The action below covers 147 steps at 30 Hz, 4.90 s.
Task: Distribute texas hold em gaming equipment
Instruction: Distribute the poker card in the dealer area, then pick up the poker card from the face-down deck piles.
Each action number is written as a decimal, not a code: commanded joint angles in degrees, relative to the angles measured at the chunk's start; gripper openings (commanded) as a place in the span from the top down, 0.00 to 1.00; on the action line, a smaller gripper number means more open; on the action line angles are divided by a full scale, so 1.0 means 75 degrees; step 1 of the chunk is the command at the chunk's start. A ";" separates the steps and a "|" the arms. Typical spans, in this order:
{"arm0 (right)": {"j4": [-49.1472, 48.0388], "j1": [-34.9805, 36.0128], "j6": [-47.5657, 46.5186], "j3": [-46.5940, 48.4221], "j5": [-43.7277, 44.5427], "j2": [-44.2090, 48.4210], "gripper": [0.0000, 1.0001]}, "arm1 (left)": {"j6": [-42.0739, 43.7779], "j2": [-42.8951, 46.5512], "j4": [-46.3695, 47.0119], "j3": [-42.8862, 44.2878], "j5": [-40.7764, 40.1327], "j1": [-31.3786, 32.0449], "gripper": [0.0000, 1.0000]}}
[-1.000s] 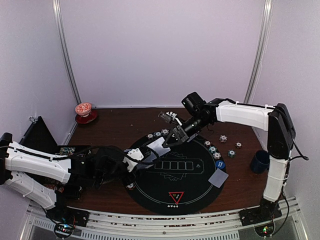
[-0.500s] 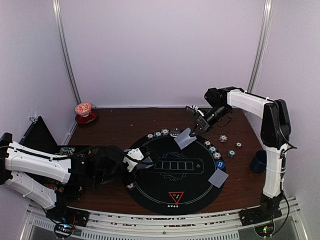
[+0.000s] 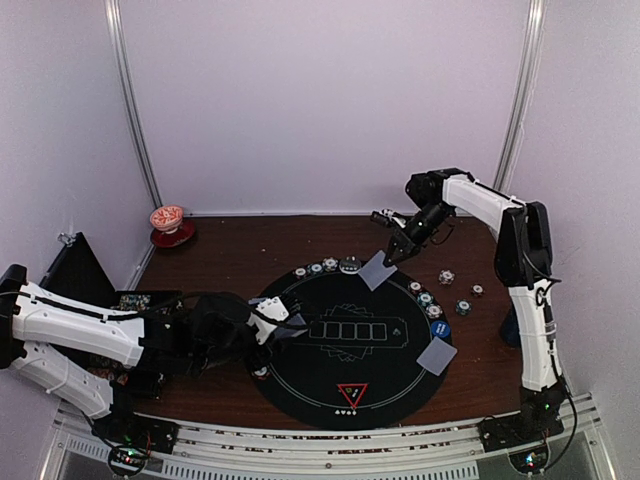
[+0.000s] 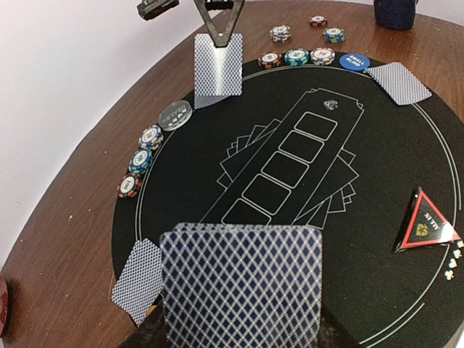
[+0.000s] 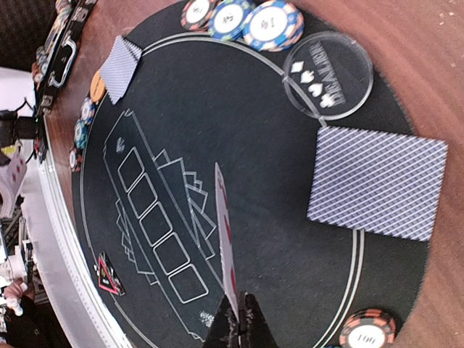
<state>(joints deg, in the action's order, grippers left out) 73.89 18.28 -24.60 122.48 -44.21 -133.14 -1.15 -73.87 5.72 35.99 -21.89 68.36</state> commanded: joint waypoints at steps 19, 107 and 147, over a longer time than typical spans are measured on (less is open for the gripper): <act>-0.0109 -0.0222 0.0562 0.1260 0.0343 -0.1107 1.00 | 0.0030 -0.0052 0.0439 0.0124 -0.0092 0.0015 0.48; -0.5991 0.2412 0.1701 -0.5761 0.0632 0.5751 0.02 | -0.0083 0.0044 0.0459 0.0110 0.0040 0.0015 0.48; -0.6313 0.4291 0.2950 -0.4006 0.0970 0.2347 0.36 | 0.0009 0.0220 0.0529 0.0006 0.0179 0.0015 0.48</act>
<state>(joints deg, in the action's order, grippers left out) 25.19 50.72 -1.41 91.05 -41.67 -114.56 -1.19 -73.54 5.85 35.88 -21.23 68.25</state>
